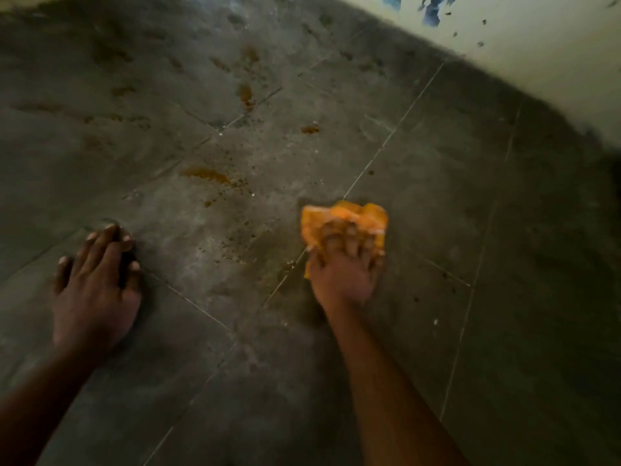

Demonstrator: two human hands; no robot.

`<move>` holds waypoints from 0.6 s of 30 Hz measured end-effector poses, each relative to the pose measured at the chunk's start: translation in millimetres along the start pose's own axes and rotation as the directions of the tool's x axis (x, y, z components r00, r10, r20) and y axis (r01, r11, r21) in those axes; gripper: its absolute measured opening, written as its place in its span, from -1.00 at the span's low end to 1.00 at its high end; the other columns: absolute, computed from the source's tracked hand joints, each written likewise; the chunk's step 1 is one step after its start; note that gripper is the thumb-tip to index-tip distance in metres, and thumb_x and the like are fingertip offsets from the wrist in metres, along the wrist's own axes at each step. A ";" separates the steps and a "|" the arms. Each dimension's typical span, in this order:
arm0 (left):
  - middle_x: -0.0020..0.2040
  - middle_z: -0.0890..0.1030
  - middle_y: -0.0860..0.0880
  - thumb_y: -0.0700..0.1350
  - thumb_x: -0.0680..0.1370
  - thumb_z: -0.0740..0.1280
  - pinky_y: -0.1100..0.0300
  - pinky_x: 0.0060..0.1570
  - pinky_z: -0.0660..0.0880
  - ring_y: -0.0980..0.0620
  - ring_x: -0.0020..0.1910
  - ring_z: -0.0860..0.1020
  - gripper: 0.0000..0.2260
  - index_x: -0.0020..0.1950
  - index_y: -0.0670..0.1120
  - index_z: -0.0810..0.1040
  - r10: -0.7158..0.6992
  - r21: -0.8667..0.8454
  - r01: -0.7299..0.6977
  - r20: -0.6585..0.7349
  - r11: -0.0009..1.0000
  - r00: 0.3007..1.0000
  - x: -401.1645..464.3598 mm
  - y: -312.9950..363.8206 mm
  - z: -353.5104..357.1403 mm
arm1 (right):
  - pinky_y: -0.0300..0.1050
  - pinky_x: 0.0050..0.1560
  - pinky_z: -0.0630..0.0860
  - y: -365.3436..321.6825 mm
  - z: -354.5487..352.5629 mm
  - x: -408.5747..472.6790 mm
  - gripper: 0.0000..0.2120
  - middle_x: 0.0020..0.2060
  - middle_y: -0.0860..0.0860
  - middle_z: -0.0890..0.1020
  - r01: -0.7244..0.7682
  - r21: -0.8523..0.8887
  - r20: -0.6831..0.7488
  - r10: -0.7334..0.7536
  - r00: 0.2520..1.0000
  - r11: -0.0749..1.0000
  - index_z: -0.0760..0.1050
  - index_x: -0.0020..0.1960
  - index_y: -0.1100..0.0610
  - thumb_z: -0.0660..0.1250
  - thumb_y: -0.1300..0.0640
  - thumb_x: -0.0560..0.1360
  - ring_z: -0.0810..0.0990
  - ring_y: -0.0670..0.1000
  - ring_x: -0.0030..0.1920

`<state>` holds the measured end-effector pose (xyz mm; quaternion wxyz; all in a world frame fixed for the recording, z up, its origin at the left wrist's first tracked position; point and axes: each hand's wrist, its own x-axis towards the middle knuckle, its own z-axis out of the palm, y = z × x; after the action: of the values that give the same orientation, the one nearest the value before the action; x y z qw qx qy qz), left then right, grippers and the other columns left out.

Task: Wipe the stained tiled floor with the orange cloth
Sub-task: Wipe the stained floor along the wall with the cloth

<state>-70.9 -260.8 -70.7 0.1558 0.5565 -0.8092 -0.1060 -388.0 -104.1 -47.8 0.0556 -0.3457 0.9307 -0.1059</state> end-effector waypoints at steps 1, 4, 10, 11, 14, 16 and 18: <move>0.68 0.23 0.01 0.02 0.71 0.15 -0.24 0.59 0.07 -0.03 0.67 0.16 -0.61 0.54 0.01 0.38 -0.003 0.006 0.003 -0.003 1.000 1.000 -1.5 0.1 -1.1 | 0.32 0.61 -0.09 0.7 3.3 -16.9 -0.45 0.68 -0.06 0.12 0.154 -0.016 -0.004 -0.154 0.988 0.988 0.19 0.61 -0.27 0.07 -0.30 0.63 0.00 0.22 0.67; 0.68 0.24 0.02 0.13 0.66 0.05 -0.21 0.59 0.08 -0.02 0.68 0.16 -0.52 0.55 0.03 0.39 -0.004 0.000 0.004 -0.005 1.000 1.000 -3.7 1.5 -5.6 | 0.28 0.61 0.02 38.8 -0.2 -59.7 -0.46 0.66 -0.12 0.17 0.430 -0.086 0.036 -0.429 0.903 0.899 0.17 0.60 -0.34 0.05 -0.33 0.63 0.07 0.14 0.67; 0.67 0.26 -0.04 0.13 0.64 0.04 -0.27 0.58 0.10 -0.09 0.67 0.18 -0.51 0.52 -0.01 0.38 0.035 -0.021 -0.035 -0.004 0.999 0.999 -0.1 -2.1 -0.7 | 0.36 0.59 -0.03 98.0 -13.9 0.1 -0.38 0.65 0.08 0.20 -0.233 -0.068 -0.069 0.228 0.971 0.970 0.22 0.63 -0.16 -0.05 -0.31 0.62 0.08 0.31 0.64; 0.66 0.27 -0.06 0.13 0.64 0.04 -0.31 0.59 0.12 -0.11 0.67 0.18 -0.51 0.52 -0.02 0.38 0.038 -0.025 -0.039 -0.007 0.999 0.999 0.4 -6.0 2.8 | 0.35 0.60 -0.04 87.3 -13.9 12.6 -0.40 0.66 0.07 0.17 -0.320 -0.025 -0.065 0.318 0.946 0.947 0.20 0.64 -0.16 -0.01 -0.29 0.64 0.05 0.32 0.65; 0.65 0.28 -0.12 0.15 0.65 0.02 -0.37 0.56 0.19 -0.18 0.66 0.20 -0.49 0.52 -0.05 0.37 0.071 -0.056 -0.072 -0.020 0.996 0.997 2.9 -12.4 10.3 | 0.34 0.60 0.04 51.3 -11.5 11.9 -0.42 0.64 0.05 0.24 -0.240 0.007 -0.107 0.239 0.965 0.971 0.34 0.59 -0.10 0.04 -0.23 0.62 0.13 0.32 0.63; 0.65 0.28 -0.13 0.15 0.65 0.01 -0.37 0.55 0.19 -0.20 0.65 0.21 -0.48 0.52 -0.06 0.37 0.050 -0.038 -0.049 0.006 0.998 0.999 3.1 -11.2 10.2 | 0.27 0.62 0.03 50.7 -6.8 -24.7 -0.40 0.65 -0.01 0.22 0.028 -0.058 -0.073 -0.032 0.997 0.998 0.32 0.59 -0.16 -0.01 -0.25 0.59 0.10 0.27 0.65; 0.65 0.28 -0.12 0.13 0.63 0.02 -0.36 0.57 0.16 -0.18 0.65 0.20 -0.46 0.54 -0.07 0.37 0.004 -0.020 -0.003 0.051 1.000 0.999 1.3 -5.5 2.2 | 0.22 0.61 0.04 82.0 -9.6 -60.2 -0.40 0.64 -0.06 0.21 0.147 -0.079 0.017 -0.146 0.989 0.986 0.26 0.61 -0.19 -0.03 -0.27 0.60 0.11 0.20 0.65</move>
<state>-67.4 -264.0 -74.4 0.1410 0.5507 -0.8127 -0.1281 -396.1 -2.6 -56.0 0.0389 -0.4159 0.9058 -0.0707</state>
